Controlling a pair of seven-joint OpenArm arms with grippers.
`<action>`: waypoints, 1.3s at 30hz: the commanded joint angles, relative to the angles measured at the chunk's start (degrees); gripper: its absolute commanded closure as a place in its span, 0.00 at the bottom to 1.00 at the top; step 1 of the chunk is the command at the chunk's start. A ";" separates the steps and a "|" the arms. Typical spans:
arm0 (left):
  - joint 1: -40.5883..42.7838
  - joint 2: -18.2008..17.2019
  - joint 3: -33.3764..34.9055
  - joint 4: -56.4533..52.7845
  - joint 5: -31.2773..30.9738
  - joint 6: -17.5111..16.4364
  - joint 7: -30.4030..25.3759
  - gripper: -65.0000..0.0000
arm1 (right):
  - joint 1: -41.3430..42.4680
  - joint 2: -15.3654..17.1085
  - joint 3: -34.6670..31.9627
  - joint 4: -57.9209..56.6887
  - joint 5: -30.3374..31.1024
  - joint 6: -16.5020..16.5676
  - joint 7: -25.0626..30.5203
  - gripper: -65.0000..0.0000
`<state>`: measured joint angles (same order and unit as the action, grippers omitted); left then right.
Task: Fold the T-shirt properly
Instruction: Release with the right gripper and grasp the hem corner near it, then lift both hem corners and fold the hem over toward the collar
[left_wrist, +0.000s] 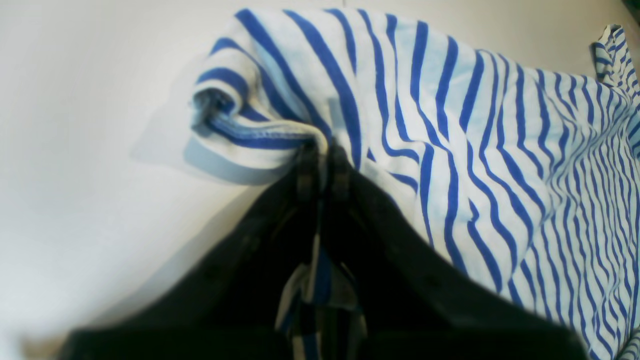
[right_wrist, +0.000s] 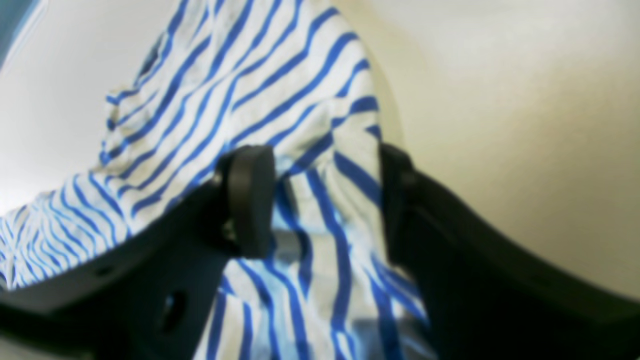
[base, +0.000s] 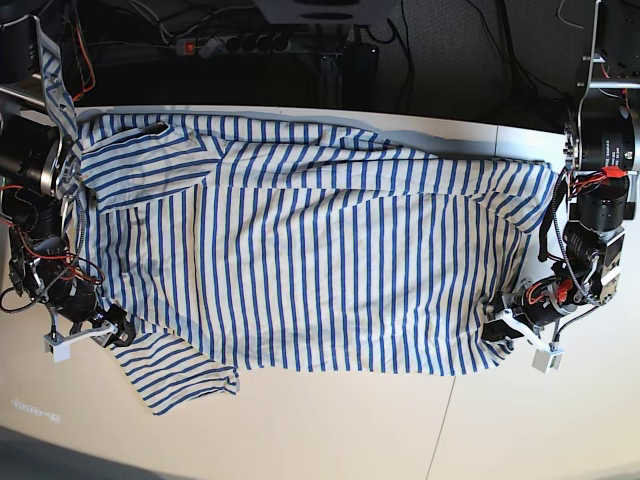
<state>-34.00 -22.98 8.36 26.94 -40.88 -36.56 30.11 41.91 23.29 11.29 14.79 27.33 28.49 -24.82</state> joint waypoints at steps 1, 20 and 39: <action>-1.11 -0.52 0.57 0.26 0.87 1.01 1.36 1.00 | 0.28 0.07 -0.11 -0.07 -3.06 2.99 -3.41 0.51; -4.59 -1.01 3.15 0.26 -8.00 -1.29 -0.28 1.00 | 0.11 0.76 -1.44 12.41 -17.99 3.54 -0.83 1.00; -7.89 -8.57 3.15 0.66 -28.98 -3.44 23.91 1.00 | -10.75 10.60 -7.56 33.33 4.66 4.79 -8.68 1.00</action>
<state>-39.88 -30.50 11.70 26.68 -69.06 -38.68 55.00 29.34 32.42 3.46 47.09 31.35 28.91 -34.74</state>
